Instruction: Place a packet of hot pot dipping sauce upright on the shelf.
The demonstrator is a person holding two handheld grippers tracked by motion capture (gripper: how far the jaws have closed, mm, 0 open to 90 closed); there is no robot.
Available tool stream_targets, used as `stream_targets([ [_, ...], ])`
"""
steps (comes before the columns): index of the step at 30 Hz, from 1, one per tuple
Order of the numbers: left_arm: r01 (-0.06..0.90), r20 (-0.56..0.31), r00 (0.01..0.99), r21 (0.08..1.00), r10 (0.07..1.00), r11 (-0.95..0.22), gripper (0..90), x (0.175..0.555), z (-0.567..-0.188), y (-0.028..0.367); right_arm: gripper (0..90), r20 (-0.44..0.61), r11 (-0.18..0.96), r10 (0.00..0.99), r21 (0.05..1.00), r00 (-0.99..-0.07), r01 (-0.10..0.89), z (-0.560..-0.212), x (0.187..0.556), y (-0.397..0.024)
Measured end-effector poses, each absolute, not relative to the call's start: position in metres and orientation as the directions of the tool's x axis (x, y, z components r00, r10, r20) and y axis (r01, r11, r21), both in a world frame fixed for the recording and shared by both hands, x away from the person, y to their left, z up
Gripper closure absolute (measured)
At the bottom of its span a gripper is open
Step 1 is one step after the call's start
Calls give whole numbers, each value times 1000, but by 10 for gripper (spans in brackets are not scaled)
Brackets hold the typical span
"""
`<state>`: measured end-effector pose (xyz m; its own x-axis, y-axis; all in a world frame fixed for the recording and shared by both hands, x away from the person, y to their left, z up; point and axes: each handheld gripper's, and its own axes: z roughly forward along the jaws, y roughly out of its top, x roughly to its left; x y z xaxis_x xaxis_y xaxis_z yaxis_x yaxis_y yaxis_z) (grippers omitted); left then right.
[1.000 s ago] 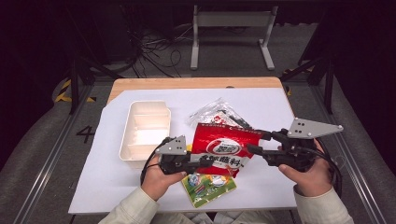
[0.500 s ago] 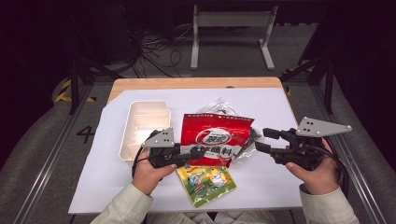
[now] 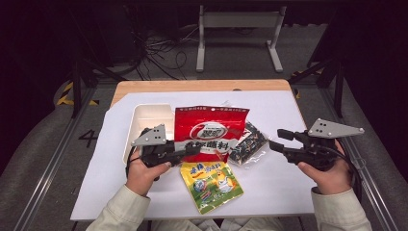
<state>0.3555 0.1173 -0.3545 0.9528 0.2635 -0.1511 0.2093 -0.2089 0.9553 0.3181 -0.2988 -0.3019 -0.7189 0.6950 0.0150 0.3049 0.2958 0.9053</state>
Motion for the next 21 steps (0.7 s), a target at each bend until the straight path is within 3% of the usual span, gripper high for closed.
stream_targets([
  [12,198,-133,943,962,306,-191,866,364,-342,139,475,1,291,698,913,-716,286,-307,321,-304],
  [21,179,-91,923,962,373,-208,866,378,-327,159,485,19,303,713,893,-701,333,-313,325,-308],
])
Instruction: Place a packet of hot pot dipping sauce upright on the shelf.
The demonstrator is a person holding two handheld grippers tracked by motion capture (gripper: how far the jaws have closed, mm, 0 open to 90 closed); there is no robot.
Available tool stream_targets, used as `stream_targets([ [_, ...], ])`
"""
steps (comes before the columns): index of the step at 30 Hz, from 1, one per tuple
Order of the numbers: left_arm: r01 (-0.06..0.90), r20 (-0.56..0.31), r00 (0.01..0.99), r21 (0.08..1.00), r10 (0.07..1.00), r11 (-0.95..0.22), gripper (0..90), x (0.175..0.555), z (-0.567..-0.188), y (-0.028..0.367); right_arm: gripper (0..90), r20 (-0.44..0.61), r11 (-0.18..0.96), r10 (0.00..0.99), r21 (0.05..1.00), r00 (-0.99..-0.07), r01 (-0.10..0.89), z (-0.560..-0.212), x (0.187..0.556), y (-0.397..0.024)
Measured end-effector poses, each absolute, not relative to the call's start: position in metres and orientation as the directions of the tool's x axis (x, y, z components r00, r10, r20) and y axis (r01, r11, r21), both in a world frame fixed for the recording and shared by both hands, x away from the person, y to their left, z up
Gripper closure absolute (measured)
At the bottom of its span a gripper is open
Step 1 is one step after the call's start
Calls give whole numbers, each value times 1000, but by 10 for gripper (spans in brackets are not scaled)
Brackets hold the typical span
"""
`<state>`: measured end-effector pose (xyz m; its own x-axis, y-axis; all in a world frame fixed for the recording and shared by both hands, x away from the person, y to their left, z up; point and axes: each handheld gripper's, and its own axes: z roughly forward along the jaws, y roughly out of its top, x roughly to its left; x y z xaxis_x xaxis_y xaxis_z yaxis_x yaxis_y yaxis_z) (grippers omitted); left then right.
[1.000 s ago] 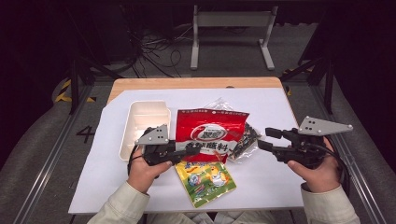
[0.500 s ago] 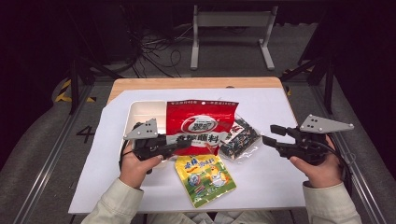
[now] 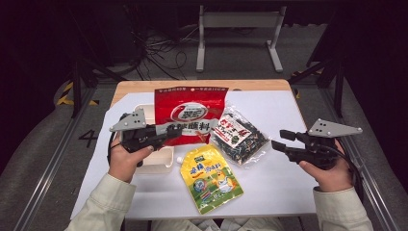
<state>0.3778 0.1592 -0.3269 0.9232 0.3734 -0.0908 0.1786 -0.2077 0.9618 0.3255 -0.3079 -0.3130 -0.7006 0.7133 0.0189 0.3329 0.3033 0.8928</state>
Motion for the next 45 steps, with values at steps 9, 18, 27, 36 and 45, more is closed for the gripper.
stream_targets([
  [9,169,-69,903,965,424,-202,866,393,-318,179,473,30,297,726,887,-687,353,-316,326,-313],
  [18,148,-62,897,975,438,-165,866,412,-319,201,471,37,291,737,884,-674,366,-318,323,-318],
  [27,137,-55,893,979,446,-153,866,427,-320,210,472,43,279,756,882,-654,380,-320,317,-326],
  [36,123,-22,880,976,475,-182,866,444,-325,218,475,51,267,776,876,-628,401,-323,307,-335],
  [45,144,-33,865,972,501,-185,866,466,-338,230,476,59,251,804,868,-591,428,-330,298,-346],
])
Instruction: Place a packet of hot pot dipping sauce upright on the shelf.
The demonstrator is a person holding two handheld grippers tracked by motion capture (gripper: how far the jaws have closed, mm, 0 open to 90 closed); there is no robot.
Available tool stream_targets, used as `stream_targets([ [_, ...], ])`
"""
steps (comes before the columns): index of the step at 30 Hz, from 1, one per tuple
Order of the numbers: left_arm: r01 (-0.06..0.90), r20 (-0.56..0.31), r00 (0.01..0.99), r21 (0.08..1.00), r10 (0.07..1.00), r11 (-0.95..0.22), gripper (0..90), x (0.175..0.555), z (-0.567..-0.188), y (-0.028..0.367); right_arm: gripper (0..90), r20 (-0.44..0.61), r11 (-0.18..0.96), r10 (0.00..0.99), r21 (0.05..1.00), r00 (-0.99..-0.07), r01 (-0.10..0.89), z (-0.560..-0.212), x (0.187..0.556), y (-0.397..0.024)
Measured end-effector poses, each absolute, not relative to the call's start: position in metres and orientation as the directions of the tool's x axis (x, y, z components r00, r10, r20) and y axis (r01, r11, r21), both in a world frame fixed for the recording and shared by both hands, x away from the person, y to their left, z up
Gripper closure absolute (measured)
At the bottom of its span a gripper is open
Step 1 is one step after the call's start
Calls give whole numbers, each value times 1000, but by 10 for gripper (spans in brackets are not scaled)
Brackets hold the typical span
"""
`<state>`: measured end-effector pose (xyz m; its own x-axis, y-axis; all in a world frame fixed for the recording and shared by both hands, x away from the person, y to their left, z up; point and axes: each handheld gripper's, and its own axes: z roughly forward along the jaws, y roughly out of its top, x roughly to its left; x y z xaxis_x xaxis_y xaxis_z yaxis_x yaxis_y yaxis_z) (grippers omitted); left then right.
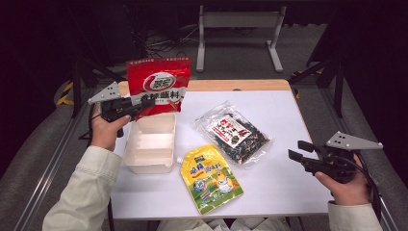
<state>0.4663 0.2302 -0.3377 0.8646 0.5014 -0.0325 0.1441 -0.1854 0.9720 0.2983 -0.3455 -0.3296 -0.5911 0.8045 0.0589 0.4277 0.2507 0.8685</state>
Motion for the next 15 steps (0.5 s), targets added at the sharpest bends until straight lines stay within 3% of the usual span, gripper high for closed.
stream_targets([
  [15,190,-54,845,961,532,-204,865,490,-363,236,475,60,247,821,859,-567,448,-336,294,-349],
])
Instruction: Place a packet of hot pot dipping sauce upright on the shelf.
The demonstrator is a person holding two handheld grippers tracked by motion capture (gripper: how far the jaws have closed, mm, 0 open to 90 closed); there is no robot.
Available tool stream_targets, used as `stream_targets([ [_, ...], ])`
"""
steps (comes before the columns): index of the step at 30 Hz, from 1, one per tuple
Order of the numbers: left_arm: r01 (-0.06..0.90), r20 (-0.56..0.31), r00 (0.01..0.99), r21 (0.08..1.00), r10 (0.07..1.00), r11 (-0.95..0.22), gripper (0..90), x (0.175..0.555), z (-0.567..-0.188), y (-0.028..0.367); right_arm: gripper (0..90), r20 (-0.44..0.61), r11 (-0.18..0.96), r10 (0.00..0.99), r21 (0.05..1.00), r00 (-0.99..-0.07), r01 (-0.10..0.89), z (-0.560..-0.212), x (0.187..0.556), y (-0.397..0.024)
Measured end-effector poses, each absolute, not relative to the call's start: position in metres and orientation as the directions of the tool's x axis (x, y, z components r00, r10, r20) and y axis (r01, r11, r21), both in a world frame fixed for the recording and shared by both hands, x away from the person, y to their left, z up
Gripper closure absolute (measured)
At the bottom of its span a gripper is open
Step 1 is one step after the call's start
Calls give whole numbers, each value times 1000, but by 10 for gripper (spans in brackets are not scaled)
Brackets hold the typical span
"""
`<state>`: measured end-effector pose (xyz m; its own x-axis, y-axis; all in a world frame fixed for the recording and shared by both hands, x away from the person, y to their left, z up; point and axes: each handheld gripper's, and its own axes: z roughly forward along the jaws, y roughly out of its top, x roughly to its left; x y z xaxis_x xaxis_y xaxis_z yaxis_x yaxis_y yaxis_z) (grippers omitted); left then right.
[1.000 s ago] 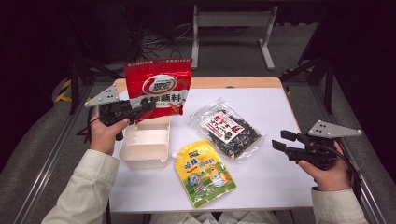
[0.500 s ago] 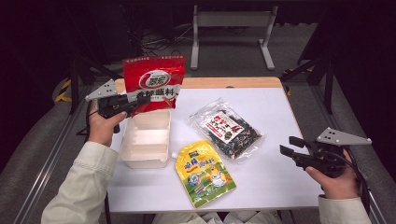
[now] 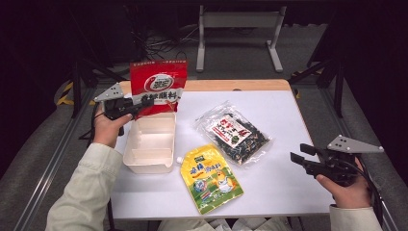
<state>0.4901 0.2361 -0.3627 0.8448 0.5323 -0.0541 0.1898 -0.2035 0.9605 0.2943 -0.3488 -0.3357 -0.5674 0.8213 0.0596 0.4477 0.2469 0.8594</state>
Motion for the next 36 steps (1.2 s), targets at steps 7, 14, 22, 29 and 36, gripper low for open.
stream_targets([
  [7,219,-57,828,949,558,-227,865,496,-369,234,475,57,253,818,858,-572,447,-337,294,-348],
  [14,228,-33,814,937,579,-266,865,500,-373,233,475,61,253,816,857,-574,450,-338,295,-347],
  [22,219,3,805,928,593,-301,865,505,-378,229,471,61,255,813,857,-579,448,-338,295,-346],
  [29,228,21,804,912,594,-342,865,506,-381,229,462,60,254,813,858,-579,447,-338,295,-346],
  [36,232,20,801,911,599,-341,863,512,-388,228,462,59,258,810,857,-583,446,-339,295,-346],
])
